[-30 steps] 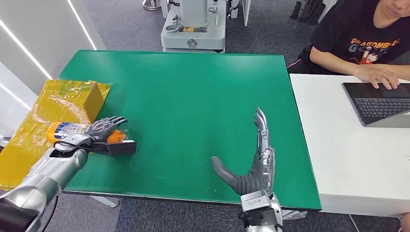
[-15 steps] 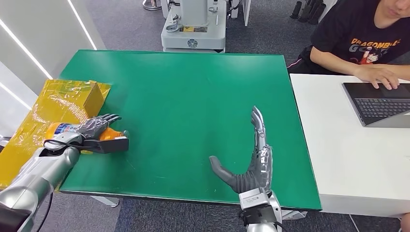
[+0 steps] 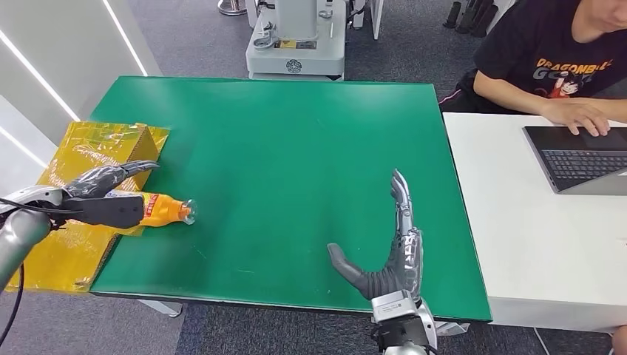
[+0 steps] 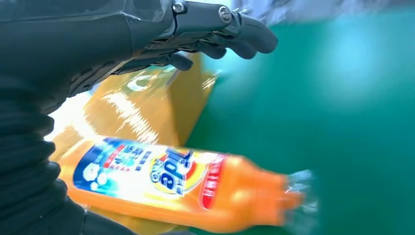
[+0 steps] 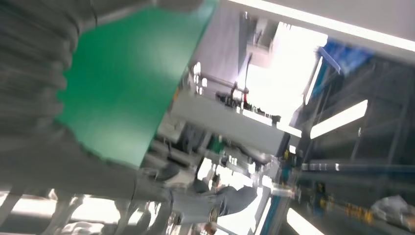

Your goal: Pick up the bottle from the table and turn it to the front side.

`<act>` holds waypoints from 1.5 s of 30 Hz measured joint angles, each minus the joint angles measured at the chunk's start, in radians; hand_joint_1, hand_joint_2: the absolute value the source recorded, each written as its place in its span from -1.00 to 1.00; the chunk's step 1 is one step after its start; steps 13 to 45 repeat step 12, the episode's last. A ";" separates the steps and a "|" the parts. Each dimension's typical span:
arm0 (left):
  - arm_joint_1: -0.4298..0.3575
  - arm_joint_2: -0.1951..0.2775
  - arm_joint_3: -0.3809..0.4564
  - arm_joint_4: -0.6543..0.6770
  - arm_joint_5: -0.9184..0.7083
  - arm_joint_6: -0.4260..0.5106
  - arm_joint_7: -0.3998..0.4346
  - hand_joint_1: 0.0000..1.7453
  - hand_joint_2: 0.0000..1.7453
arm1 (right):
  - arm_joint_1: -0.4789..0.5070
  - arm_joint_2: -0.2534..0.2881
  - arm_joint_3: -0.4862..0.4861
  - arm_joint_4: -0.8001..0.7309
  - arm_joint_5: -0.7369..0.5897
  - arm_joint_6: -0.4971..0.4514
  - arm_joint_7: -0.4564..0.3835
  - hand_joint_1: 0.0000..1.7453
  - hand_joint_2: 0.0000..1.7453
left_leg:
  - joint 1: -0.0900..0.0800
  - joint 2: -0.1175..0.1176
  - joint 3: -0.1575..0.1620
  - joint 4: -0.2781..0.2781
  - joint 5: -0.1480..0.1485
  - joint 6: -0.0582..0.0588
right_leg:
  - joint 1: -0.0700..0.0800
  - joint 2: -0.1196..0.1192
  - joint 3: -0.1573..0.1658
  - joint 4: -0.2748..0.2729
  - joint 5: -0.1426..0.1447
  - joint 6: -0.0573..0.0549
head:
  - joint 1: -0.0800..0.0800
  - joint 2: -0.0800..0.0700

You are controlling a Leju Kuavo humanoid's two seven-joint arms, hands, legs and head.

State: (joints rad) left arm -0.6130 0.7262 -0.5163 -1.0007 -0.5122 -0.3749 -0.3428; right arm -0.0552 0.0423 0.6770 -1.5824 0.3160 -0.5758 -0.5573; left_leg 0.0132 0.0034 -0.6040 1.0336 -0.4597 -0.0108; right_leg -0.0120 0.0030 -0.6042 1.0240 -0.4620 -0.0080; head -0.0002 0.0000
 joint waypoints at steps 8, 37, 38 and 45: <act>0.161 -0.091 0.117 -0.223 0.222 0.264 -0.112 -1.00 1.00 | 0.010 -0.002 -0.005 -0.025 0.004 0.010 -0.001 -1.00 1.00 | -0.002 -0.002 0.002 0.000 0.000 0.000 | -0.002 -0.002 0.002 -0.001 0.000 0.001 | 0.000 0.000; 0.236 -0.220 0.168 -0.254 0.287 0.390 -0.121 -1.00 1.00 | 0.023 -0.002 -0.005 -0.034 0.017 0.001 -0.001 -1.00 1.00 | -0.003 -0.001 0.002 0.000 0.000 0.001 | -0.003 -0.001 0.003 -0.002 0.000 0.001 | 0.000 0.000; 0.236 -0.220 0.168 -0.254 0.287 0.390 -0.121 -1.00 1.00 | 0.023 -0.002 -0.005 -0.034 0.017 0.001 -0.001 -1.00 1.00 | -0.003 -0.001 0.002 0.000 0.000 0.001 | -0.003 -0.001 0.003 -0.002 0.000 0.001 | 0.000 0.000; 0.236 -0.220 0.168 -0.254 0.287 0.390 -0.121 -1.00 1.00 | 0.023 -0.002 -0.005 -0.034 0.017 0.001 -0.001 -1.00 1.00 | -0.003 -0.001 0.002 0.000 0.000 0.001 | -0.003 -0.001 0.003 -0.002 0.000 0.001 | 0.000 0.000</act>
